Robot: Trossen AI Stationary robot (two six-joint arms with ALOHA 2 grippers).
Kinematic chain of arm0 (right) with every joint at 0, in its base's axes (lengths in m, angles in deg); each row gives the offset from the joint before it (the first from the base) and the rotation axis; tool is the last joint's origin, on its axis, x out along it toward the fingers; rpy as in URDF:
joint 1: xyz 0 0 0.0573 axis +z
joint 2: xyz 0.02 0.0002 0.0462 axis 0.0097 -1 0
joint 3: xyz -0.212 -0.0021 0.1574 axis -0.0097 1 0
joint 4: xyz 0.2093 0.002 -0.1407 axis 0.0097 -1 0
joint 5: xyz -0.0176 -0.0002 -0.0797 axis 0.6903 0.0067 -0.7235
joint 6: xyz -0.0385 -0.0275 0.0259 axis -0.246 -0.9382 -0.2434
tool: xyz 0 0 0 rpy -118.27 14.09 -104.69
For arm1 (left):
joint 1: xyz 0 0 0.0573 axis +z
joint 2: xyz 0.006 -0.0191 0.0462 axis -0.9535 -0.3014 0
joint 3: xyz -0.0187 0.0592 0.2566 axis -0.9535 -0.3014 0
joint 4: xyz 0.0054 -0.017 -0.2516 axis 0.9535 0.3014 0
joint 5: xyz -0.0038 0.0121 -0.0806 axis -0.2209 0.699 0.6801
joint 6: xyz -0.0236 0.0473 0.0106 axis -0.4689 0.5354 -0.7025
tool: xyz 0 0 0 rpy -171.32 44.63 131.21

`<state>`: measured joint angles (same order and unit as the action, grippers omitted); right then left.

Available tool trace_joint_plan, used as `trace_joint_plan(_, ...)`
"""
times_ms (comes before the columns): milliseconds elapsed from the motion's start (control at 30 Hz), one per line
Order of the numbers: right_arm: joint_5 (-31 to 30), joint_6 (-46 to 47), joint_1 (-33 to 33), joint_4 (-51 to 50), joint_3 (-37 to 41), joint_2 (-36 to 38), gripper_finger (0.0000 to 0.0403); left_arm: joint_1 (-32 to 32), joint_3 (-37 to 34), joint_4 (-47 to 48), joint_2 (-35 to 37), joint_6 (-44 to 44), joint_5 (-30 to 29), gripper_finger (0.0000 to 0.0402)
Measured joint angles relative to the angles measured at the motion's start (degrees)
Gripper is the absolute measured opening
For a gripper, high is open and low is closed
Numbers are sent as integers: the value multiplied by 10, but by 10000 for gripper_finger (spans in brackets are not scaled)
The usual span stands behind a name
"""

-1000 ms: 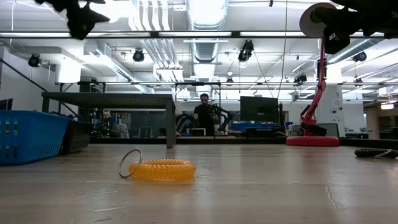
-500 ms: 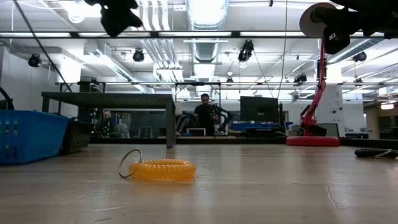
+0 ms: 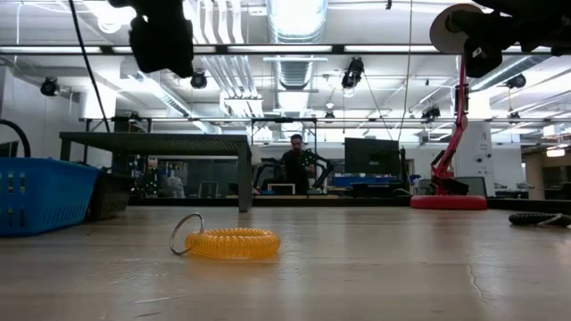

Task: Pick & Place Office Desk Supplies
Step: Put the yellow key chain in the yellow bin

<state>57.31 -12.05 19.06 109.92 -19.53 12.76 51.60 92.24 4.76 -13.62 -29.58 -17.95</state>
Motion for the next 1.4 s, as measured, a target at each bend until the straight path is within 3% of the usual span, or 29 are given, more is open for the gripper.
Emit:
trace_joint_plan(200, 0, 0, 0, 0, 0, 0, 146, -22, 62, -2, -78, -64, -42, 175)
trace_joint_plan(333, 0, 0, 0, 0, 0, 0, 141, -13, 80, 0, -116, -112, 8, 178)
trace_joint_plan(533, 0, 0, 0, 0, 0, 0, 140, -12, 76, 5, -150, -37, 35, 176)
trace_joint_plan(733, 0, 0, 0, 0, 0, 0, 146, -9, 75, 3, -183, -36, -9, 166)
trace_joint_plan(1400, 0, 0, 0, 0, 0, 0, 144, -12, 76, -81, -262, 36, -8, 163)
